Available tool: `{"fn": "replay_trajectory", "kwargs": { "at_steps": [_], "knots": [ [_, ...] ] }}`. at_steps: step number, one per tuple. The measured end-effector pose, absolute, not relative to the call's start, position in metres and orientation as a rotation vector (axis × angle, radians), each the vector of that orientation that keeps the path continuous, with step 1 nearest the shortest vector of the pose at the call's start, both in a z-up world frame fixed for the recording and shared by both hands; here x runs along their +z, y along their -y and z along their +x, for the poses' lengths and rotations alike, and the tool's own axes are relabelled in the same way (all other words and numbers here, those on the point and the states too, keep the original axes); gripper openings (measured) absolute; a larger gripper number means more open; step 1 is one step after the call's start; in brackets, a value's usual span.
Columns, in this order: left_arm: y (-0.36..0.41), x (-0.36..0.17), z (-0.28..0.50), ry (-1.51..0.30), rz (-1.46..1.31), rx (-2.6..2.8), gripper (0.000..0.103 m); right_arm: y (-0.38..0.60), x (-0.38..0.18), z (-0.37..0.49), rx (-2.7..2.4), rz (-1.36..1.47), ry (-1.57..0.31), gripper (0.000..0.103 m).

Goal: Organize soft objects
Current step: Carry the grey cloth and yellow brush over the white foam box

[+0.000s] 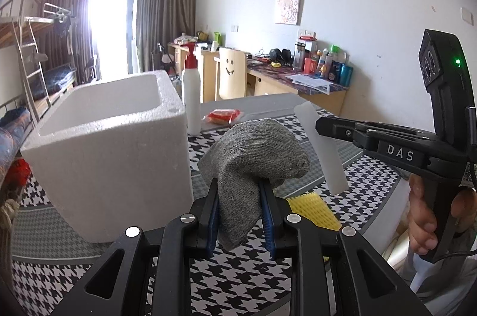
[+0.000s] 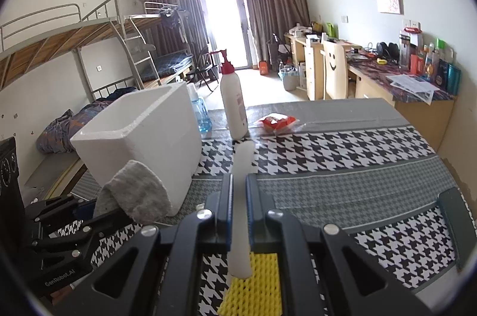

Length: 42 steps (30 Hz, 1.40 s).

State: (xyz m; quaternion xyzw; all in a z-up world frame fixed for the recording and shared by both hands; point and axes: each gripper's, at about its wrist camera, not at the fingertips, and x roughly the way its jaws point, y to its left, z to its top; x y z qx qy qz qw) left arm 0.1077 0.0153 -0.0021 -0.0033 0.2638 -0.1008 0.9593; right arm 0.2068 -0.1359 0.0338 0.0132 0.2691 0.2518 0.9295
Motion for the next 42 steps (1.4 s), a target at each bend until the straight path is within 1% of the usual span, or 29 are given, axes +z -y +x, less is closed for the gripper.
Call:
{"fn": "replay_trajectory", "kwargs": {
  "at_steps": [13, 42],
  "knots": [
    [-0.023, 0.020, 0.108, -0.474, 0.010, -0.186, 0.026, 0.130, 0.051, 0.206, 0.534, 0.008, -0.505, 0.011],
    [-0.038, 0.051, 0.119, -0.387, -0.001, -0.141, 0.026, 0.116, 0.079, 0.216, 0.561, 0.006, -0.444, 0.011]
  ]
}}
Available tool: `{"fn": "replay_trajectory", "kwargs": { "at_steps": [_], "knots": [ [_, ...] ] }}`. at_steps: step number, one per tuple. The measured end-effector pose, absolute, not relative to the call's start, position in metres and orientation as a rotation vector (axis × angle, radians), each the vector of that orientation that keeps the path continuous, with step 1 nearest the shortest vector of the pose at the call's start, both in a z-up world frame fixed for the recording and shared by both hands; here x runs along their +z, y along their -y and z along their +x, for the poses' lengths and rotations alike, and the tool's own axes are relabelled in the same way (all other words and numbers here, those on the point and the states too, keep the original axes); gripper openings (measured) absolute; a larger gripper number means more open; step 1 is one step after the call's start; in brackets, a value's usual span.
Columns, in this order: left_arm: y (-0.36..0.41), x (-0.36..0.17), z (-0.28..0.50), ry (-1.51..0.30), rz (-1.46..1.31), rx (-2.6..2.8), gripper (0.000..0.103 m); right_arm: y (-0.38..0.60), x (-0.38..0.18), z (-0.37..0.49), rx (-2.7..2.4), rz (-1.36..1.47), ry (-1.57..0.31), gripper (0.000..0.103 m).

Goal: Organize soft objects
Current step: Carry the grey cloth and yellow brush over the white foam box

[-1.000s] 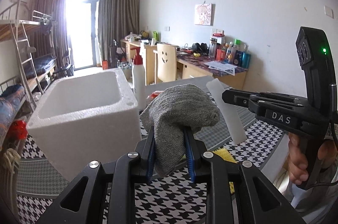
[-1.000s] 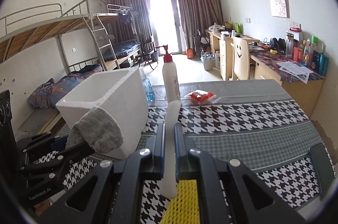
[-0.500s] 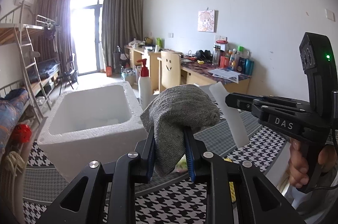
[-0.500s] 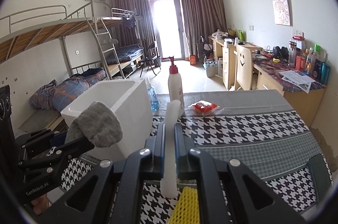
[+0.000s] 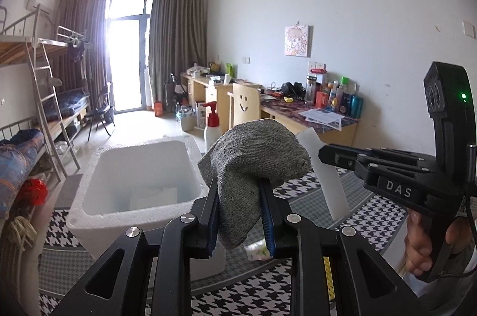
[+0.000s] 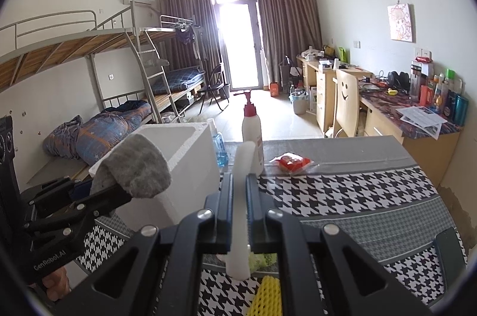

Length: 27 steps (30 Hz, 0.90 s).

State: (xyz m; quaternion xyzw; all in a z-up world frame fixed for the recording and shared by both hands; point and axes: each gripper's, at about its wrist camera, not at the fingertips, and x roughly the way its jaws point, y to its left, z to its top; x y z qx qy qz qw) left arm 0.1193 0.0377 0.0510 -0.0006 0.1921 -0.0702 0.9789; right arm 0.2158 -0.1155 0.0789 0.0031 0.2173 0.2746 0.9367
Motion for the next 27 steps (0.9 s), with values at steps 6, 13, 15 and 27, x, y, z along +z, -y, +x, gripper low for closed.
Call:
{"fn": "replay_trajectory", "kwargs": {
  "at_steps": [6, 13, 15, 27],
  "knots": [
    [-0.042, 0.053, 0.126, -0.377, -0.004, -0.123, 0.026, 0.112, 0.083, 0.218, 0.566, 0.013, -0.437, 0.011],
    [-0.047, 0.057, 0.129, -0.370, -0.009, -0.101, 0.026, 0.105, 0.087, 0.223, 0.583, 0.013, -0.437, 0.011],
    [-0.050, 0.059, 0.130, -0.368, -0.013, -0.088, 0.026, 0.103, 0.088, 0.223, 0.591, 0.009, -0.435, 0.011],
    [-0.067, 0.067, 0.135, -0.350, -0.023, -0.018, 0.026, 0.088, 0.095, 0.227, 0.635, -0.010, -0.426, 0.011]
  ]
}}
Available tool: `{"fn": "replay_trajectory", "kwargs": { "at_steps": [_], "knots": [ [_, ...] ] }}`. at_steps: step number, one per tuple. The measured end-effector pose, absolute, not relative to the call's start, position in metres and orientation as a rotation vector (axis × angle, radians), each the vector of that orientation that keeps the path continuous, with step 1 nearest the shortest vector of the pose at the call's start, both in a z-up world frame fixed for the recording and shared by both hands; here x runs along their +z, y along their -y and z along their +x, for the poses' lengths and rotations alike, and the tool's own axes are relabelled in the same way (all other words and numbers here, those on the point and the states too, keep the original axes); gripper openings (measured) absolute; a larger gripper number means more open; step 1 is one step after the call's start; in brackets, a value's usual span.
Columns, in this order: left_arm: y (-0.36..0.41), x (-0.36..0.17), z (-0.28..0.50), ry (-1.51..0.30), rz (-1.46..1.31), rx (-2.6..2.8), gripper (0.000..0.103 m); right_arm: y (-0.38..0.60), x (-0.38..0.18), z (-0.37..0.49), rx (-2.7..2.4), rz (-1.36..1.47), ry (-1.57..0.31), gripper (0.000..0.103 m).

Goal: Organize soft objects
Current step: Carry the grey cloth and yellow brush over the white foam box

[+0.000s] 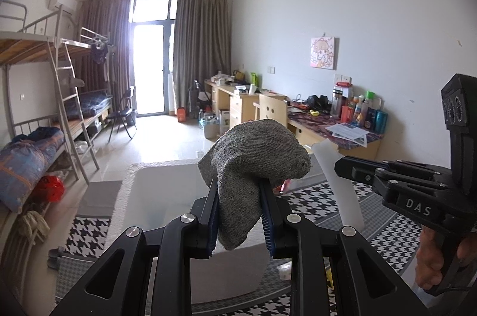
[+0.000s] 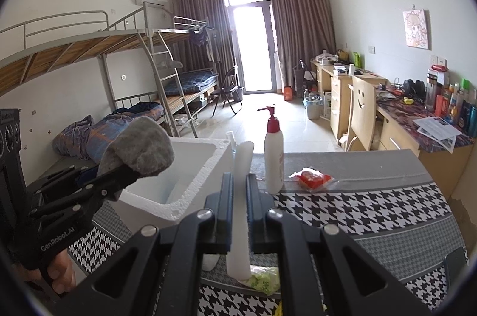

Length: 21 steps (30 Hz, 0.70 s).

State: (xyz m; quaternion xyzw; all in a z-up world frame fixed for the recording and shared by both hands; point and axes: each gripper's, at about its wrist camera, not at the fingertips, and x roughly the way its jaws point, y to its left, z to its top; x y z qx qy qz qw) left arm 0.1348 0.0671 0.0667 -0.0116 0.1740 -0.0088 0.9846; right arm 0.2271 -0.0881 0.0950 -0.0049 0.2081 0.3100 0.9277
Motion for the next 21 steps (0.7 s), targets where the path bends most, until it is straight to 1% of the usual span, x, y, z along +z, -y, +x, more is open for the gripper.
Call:
{"fn": "replay_trajectory", "kwargs": {
  "at_steps": [21],
  "knots": [
    [-0.099, 0.065, 0.151, -0.383, -0.061, 0.083, 0.026, 0.036, 0.103, 0.236, 0.741, -0.074, -0.433, 0.011]
  ]
}}
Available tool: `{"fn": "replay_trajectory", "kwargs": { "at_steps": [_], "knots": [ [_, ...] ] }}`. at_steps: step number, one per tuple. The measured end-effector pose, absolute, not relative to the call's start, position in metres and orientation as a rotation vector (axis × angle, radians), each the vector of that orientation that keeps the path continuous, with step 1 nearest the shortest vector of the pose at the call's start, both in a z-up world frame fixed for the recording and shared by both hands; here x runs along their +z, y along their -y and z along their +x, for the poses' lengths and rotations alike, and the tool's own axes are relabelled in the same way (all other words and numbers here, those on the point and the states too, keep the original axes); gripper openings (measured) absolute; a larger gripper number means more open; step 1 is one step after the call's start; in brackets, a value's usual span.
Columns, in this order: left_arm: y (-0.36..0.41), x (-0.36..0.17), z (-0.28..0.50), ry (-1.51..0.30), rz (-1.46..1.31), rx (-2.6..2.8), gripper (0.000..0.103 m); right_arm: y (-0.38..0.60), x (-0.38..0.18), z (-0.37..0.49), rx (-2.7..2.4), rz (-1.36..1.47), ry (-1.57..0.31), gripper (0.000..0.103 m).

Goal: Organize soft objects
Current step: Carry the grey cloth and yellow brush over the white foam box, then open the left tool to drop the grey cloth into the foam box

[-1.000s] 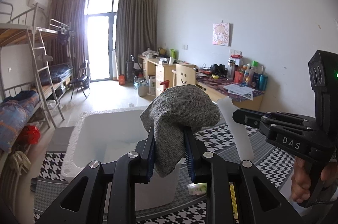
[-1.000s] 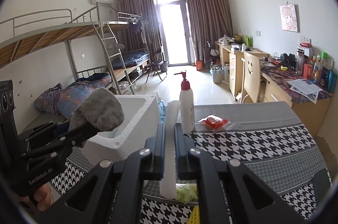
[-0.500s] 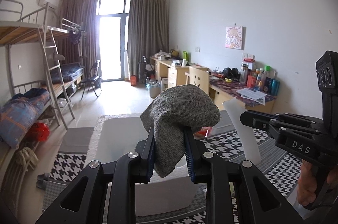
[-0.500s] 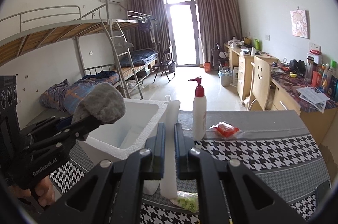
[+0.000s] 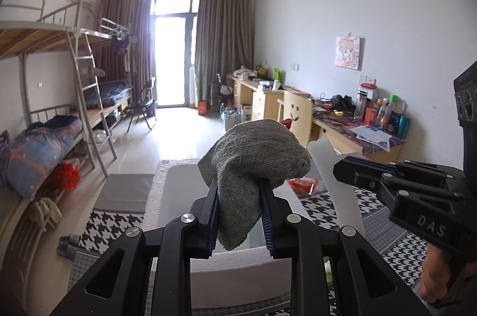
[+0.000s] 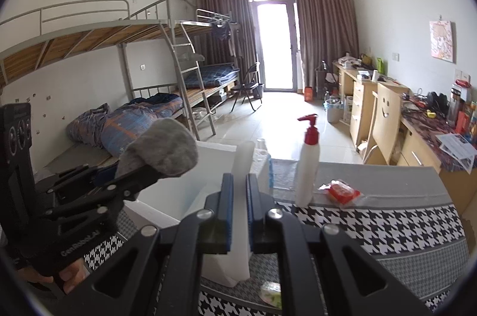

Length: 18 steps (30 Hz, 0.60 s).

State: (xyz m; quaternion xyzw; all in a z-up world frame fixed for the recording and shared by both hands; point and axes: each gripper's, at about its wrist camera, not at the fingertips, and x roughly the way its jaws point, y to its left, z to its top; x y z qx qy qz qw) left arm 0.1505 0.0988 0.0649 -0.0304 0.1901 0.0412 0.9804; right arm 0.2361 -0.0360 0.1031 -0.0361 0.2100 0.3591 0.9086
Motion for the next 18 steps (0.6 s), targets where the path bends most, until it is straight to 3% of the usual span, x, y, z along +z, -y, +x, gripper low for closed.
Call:
{"fn": "replay_trajectory", "kwargs": {
  "at_steps": [18],
  "knots": [
    [-0.120, 0.050, 0.173, -0.437, -0.087, 0.069, 0.026, 0.007, 0.101, 0.242, 0.772, -0.113, -0.450, 0.011]
  ]
}}
